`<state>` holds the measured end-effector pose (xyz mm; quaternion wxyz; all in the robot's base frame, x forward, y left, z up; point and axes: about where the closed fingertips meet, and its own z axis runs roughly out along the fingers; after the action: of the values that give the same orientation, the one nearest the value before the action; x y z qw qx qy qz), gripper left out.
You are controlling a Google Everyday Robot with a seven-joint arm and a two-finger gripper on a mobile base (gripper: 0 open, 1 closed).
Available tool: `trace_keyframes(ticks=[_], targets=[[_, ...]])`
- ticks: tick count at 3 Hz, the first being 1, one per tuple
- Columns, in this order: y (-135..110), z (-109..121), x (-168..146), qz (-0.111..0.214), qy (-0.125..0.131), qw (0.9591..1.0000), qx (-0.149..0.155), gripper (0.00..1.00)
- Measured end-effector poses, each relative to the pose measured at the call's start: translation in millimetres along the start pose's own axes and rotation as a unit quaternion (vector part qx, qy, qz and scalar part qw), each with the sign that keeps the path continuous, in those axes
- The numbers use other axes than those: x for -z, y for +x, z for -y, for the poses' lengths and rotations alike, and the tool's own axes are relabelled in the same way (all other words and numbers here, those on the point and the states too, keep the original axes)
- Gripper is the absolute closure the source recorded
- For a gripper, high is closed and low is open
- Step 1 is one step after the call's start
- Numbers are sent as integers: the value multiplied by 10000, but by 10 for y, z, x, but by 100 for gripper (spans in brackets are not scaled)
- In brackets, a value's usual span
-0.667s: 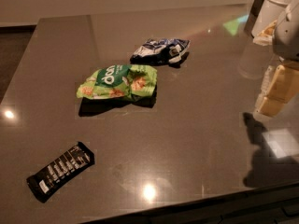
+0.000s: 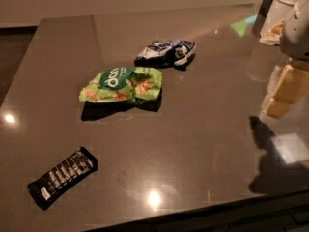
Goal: Move green rice chip bag near rxbar chocolate
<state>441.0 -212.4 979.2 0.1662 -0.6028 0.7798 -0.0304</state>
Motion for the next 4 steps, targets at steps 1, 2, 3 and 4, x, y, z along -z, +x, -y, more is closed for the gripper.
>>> trace_keyframes(ticks=[1,2,3,4], targets=[[-171,90,-38,339,-87,9994,40,0],[-470,246,-107,732,-128,9972,124,0],[-778,455,-249,993,-166,9949,98,0],[-1101,662,-450,1220,-200,9923,46,0]])
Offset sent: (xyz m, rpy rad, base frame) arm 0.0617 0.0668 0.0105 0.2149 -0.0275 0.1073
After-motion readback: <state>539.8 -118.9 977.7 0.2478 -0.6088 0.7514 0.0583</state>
